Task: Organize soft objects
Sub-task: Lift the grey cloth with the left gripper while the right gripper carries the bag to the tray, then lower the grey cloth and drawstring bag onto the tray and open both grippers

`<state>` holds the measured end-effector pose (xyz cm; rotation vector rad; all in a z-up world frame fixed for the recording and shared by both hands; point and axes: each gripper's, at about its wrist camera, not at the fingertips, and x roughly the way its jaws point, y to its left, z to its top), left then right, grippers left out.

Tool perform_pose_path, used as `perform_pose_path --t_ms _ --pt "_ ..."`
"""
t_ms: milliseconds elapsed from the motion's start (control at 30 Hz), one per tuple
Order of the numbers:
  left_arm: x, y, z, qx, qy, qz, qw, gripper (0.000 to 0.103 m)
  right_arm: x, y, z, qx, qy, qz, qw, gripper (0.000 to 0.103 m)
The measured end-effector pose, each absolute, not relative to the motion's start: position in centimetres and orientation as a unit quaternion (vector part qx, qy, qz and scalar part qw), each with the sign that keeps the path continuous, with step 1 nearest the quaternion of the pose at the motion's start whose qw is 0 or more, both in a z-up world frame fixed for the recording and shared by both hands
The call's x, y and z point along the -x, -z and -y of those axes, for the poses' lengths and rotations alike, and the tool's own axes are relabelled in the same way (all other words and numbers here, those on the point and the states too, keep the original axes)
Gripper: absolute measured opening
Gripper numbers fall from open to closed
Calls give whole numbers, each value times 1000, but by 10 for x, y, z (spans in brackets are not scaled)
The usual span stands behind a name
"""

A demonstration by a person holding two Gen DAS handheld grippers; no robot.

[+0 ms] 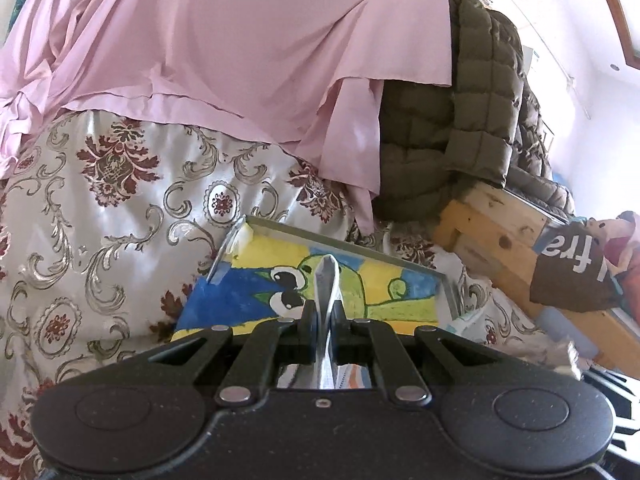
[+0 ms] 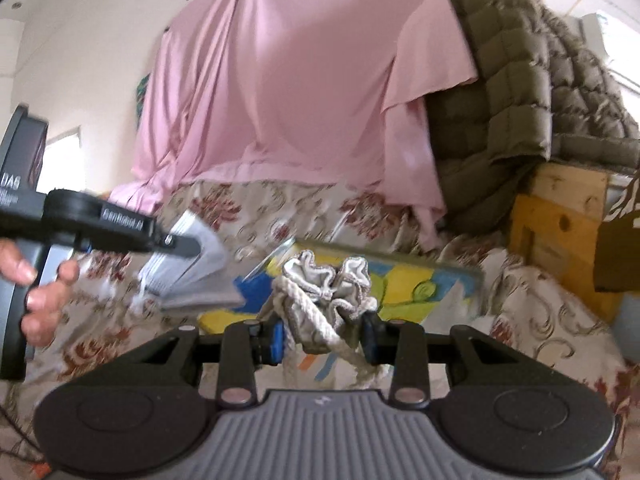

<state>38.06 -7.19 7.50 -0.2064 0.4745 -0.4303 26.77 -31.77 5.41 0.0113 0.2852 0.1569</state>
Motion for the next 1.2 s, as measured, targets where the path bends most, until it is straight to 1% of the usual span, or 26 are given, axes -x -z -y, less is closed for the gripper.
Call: perform_pose_path --t_ms 200,433,500,667,867,967,1000,1133,1167,1200 --pt "-415 -77 110 93 224 -218 945 6 -314 -54 346 -56 -63 -116 990 40" --pt "-465 -70 174 96 245 -223 939 7 -350 -32 392 -137 2 -84 987 42" --pt "-478 -65 190 100 246 -235 935 7 -357 -24 402 -145 12 -94 985 43" --pt "-498 -42 214 109 239 -277 924 7 -363 -13 415 -165 6 -114 980 51" --pt "-506 -21 206 107 202 -316 921 8 -372 -1 405 -158 2 -141 977 51" --pt "-511 -14 197 105 182 -334 919 13 -379 6 393 -143 -2 -161 976 52" --pt "-512 -12 194 104 176 -339 918 17 -381 7 390 -140 -3 -168 976 52" --pt "-517 -6 181 107 159 -349 917 25 -383 11 388 -142 -2 -176 974 65" --pt "-517 -6 179 108 157 -347 918 26 -383 11 391 -150 -3 -174 973 72" --pt "-516 -7 177 106 155 -344 920 28 -382 10 394 -157 -1 -172 973 75"
